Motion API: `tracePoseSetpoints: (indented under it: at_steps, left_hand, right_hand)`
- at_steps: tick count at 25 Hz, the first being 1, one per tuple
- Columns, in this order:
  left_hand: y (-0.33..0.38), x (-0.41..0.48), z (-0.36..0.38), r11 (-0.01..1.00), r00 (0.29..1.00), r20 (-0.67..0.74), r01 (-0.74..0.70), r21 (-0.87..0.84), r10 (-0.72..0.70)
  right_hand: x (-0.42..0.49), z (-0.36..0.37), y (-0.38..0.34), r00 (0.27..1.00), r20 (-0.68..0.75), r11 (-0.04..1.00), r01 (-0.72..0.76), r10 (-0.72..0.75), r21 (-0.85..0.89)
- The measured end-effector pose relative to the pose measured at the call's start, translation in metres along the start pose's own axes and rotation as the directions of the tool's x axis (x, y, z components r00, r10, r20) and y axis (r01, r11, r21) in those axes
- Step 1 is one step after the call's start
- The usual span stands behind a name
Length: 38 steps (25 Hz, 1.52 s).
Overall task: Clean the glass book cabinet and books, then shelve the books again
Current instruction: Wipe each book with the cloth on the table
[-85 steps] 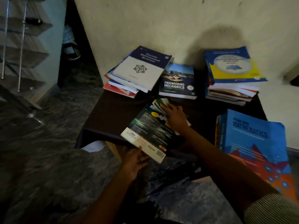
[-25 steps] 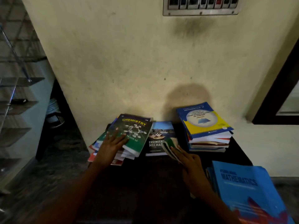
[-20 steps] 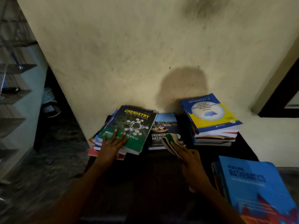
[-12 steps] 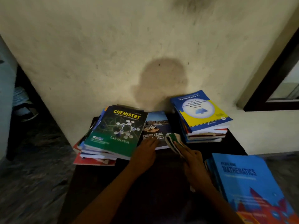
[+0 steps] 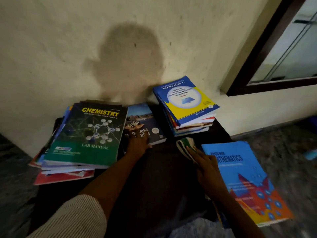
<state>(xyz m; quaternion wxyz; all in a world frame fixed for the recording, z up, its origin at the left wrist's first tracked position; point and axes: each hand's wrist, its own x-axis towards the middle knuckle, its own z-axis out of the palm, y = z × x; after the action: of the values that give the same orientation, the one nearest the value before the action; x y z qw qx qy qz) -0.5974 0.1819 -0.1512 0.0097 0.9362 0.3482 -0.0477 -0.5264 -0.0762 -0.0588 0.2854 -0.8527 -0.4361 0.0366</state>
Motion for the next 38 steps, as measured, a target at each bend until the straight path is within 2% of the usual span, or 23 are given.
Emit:
tracePoseSetpoints:
  at_steps: [4,6,8,9,13,15,16,17,18,19,20,21,22,23,25,27,31,33,34,38]
  left_hand:
    - [0.005,-0.006,-0.015,0.995,0.997,0.078,-0.014,0.094,0.006]
    - [0.009,-0.018,-0.023,1.000,0.998,0.055,0.002,0.012,-0.003]
    - [0.015,-0.045,-0.018,0.996,0.998,-0.061,0.004,-0.090,-0.010]
    - [0.019,-0.067,-0.012,0.996,0.989,-0.147,-0.020,-0.088,0.007]
    - [0.038,-0.165,0.026,0.996,0.981,-0.188,-0.060,-0.063,0.047]
    - [0.041,-0.203,0.039,0.991,0.957,-0.275,-0.114,-0.064,0.092]
    - [0.040,-0.217,0.048,0.986,0.939,-0.331,-0.138,-0.099,0.098]
    - [0.038,-0.224,0.048,0.975,0.952,-0.301,-0.115,-0.191,0.054]
    - [0.036,-0.227,0.047,0.931,0.958,-0.282,-0.060,-0.360,-0.048]
    - [0.035,-0.227,0.040,0.833,0.947,-0.233,0.060,-0.549,-0.222]
    - [0.033,-0.224,0.030,0.714,0.911,-0.133,0.210,-0.668,-0.391]
    - [0.033,-0.219,0.017,0.631,0.852,-0.003,0.385,-0.674,-0.523]
    - [0.030,-0.212,0.009,0.572,0.793,0.123,0.528,-0.628,-0.597]
    - [0.029,-0.205,0.001,0.521,0.743,0.247,0.628,-0.579,-0.622]
    - [0.019,-0.194,-0.004,0.372,0.663,0.433,0.723,-0.582,-0.611]
    - [0.016,-0.192,-0.005,0.207,0.652,0.499,0.702,-0.682,-0.571]
    - [0.049,-0.215,-0.011,-0.107,0.740,0.376,0.385,-0.917,-0.559]
    - [0.056,-0.238,-0.013,-0.336,0.743,0.422,0.276,-0.901,-0.520]
    - [0.052,-0.251,-0.009,-0.423,0.731,0.469,0.269,-0.865,-0.495]
    - [0.019,-0.306,0.009,-0.633,0.657,0.630,0.290,-0.718,-0.413]
  right_hand:
    - [0.001,-0.001,-0.007,0.997,0.078,1.000,-0.008,0.006,0.030]
    - [0.004,0.002,-0.012,0.992,0.121,0.999,0.019,-0.022,0.032]
    - [0.006,0.003,-0.012,0.988,0.148,0.999,0.037,-0.042,0.035]
    - [0.007,0.003,-0.012,0.987,0.156,0.998,0.035,-0.042,0.051]
    - [0.005,0.001,-0.010,0.986,0.126,0.987,0.095,-0.111,0.130]
    - [0.005,0.001,-0.011,0.979,0.160,0.986,0.106,-0.126,0.127]
    - [0.003,0.002,-0.011,0.973,0.186,0.985,0.112,-0.135,0.127]
    - [0.001,0.003,-0.012,0.968,0.203,0.983,0.122,-0.148,0.138]
    - [-0.001,0.004,-0.013,0.962,0.215,0.979,0.138,-0.169,0.151]
    - [-0.003,0.005,-0.014,0.956,0.218,0.974,0.164,-0.195,0.155]
    - [-0.004,0.007,-0.015,0.951,0.218,0.971,0.191,-0.220,0.145]
    - [-0.005,0.010,-0.016,0.945,0.222,0.968,0.214,-0.240,0.134]
    - [-0.005,0.012,-0.016,0.940,0.230,0.965,0.225,-0.250,0.133]
    - [-0.006,0.014,-0.017,0.936,0.246,0.965,0.224,-0.252,0.136]
    - [-0.008,0.017,-0.017,0.925,0.281,0.964,0.226,-0.257,0.138]
    - [-0.010,0.020,-0.016,0.919,0.294,0.963,0.231,-0.263,0.141]
    - [-0.012,0.015,-0.014,0.918,0.264,0.950,0.253,-0.296,0.182]
    - [-0.014,0.008,-0.013,0.921,0.229,0.942,0.272,-0.314,0.196]
    - [-0.014,0.006,-0.012,0.922,0.208,0.938,0.287,-0.326,0.196]
    - [-0.012,0.009,-0.024,0.882,0.202,0.899,0.385,-0.425,0.209]
